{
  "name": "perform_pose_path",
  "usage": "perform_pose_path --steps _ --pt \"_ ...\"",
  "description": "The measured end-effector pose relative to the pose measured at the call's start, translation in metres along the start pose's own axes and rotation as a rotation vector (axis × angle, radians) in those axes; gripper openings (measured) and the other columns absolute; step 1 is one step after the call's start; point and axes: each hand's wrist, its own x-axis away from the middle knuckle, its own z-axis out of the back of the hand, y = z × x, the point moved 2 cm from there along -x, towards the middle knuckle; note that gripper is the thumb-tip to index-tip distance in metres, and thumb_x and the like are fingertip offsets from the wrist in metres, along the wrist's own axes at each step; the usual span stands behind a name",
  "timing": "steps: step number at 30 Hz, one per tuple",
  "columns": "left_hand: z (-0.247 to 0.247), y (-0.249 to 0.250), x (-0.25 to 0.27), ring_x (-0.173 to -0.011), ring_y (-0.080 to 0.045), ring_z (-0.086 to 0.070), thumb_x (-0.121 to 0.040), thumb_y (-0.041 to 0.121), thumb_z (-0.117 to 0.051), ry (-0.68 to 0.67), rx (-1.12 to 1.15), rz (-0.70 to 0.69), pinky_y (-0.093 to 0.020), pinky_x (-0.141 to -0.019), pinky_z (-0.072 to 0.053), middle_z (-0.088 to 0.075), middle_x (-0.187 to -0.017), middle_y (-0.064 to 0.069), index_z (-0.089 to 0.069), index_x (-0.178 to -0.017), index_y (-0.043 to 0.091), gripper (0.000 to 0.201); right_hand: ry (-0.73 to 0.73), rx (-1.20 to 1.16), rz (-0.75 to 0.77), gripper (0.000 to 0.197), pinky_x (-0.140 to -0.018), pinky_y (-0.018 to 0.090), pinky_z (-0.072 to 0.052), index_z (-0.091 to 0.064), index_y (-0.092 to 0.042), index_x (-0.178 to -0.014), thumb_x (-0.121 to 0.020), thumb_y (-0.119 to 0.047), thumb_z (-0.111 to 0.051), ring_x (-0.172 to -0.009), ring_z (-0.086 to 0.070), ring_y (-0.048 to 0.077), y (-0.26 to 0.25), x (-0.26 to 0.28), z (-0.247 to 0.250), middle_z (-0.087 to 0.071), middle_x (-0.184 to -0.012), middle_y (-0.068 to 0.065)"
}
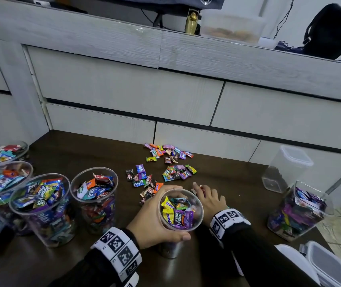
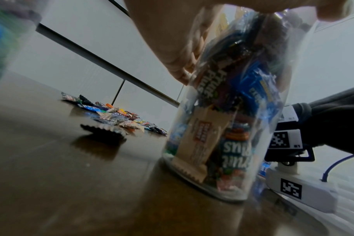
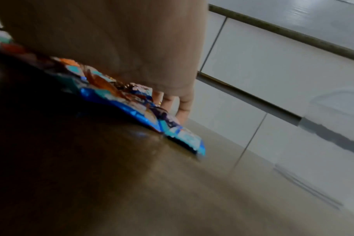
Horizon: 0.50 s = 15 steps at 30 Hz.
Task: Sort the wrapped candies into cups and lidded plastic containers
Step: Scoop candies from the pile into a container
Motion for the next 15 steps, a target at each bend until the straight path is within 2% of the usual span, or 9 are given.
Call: perform_pose_path --steps 3,6,8,10,15 --pt "0.0 -0.002 0.0 -0.123 -0.007 -0.055 -0.051 0.034 -0.093 0.003 -0.002 -0.001 -0.024 -0.102 -0.045 -0.06 -0.126 0.016 -0.047 -0.13 0.032 0.091 0.034 0.055 0.07 0.086 -0.093 0.041 -0.04 -0.015 -0.025 -0.148 -0.08 -0.067 -0.049 -0.122 -0.036 0.027 -0.01 -0.001 0.006 -0.031 -0.136 0.009" --pt "-0.001 -0.004 -0.001 -0.123 -0.011 -0.056 -0.051 0.033 -0.093 0.03 0.0 -0.026 -0.026 -0.103 -0.045 -0.061 -0.127 0.012 -0.048 -0.131 0.028 0.092 0.021 0.0 0.087 0.058 -0.085 0.041 -0.049 -0.034 -0.018 -0.133 -0.088 -0.049 -0.052 -0.116 -0.039 0.029 -0.023 0.003 0.01 -0.034 -0.128 0.01" --pt "-0.002 -0.005 -0.001 -0.124 -0.012 -0.056 -0.052 0.033 -0.094 0.038 0.004 -0.036 -0.027 -0.104 -0.044 -0.061 -0.127 0.01 -0.048 -0.131 0.025 0.092 0.011 -0.036 0.091 0.051 -0.084 0.042 -0.05 -0.035 -0.016 -0.131 -0.09 -0.042 -0.052 -0.116 -0.04 0.031 -0.026 0.005 0.011 -0.033 -0.128 0.012" --pt "-0.002 -0.005 -0.001 -0.124 -0.012 -0.056 -0.052 0.033 -0.094 0.036 0.003 -0.037 -0.026 -0.103 -0.044 -0.061 -0.127 0.01 -0.048 -0.131 0.027 0.092 0.013 -0.052 0.092 0.051 -0.084 0.043 -0.049 -0.036 -0.017 -0.131 -0.09 -0.043 -0.052 -0.116 -0.039 0.031 -0.026 0.008 0.014 -0.033 -0.128 0.011" --pt "0.0 -0.006 -0.002 -0.125 -0.01 -0.054 -0.052 0.035 -0.094 0.017 -0.018 -0.018 -0.026 -0.104 -0.045 -0.06 -0.128 0.013 -0.047 -0.131 0.033 0.092 -0.014 0.044 0.159 0.07 -0.093 0.045 -0.041 -0.025 -0.022 -0.142 -0.085 -0.054 -0.051 -0.121 -0.034 0.029 -0.03 0.019 0.013 -0.03 -0.134 0.008"
